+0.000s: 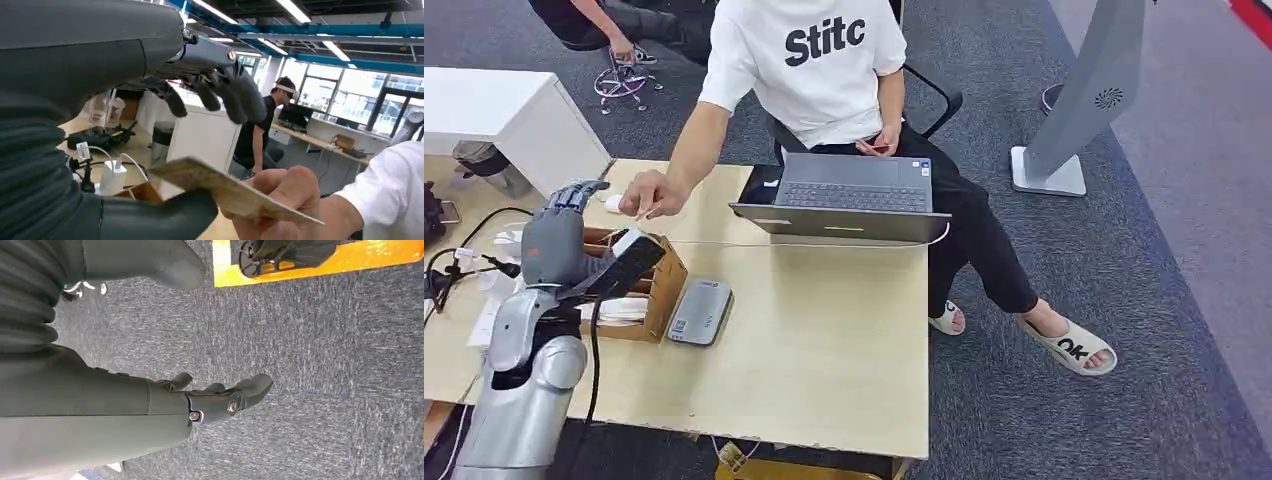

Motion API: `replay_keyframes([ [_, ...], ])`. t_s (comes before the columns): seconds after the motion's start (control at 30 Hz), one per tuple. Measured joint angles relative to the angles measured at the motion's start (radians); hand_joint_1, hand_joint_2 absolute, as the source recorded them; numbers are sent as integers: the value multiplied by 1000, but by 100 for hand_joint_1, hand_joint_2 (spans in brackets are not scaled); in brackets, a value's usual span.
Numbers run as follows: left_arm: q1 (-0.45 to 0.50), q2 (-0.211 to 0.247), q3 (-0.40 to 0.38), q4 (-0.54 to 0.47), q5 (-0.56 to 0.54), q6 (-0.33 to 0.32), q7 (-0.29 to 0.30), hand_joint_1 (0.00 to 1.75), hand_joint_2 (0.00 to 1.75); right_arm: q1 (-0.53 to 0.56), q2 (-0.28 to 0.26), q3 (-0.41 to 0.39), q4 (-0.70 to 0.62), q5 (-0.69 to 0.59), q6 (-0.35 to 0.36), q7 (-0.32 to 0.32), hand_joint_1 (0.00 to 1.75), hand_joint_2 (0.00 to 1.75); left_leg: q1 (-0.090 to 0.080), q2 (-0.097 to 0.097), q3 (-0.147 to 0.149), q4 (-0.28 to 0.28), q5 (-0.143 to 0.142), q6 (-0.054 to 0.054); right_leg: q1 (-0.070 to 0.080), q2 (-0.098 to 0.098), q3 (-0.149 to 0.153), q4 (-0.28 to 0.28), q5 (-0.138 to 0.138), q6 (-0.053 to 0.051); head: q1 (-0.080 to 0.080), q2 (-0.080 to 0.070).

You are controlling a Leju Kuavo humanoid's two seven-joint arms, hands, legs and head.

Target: Pass the card to the sensor for recognition and then transmit it.

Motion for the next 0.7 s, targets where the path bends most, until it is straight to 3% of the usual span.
replay_keyframes([
  [0.7,48,28,-8,-16,15,-18,0,175,175,0,-2,0,4,-1,1,-5,0,175,0,0,0,0,0,0,0,0,0,0,0,0,0,0],
])
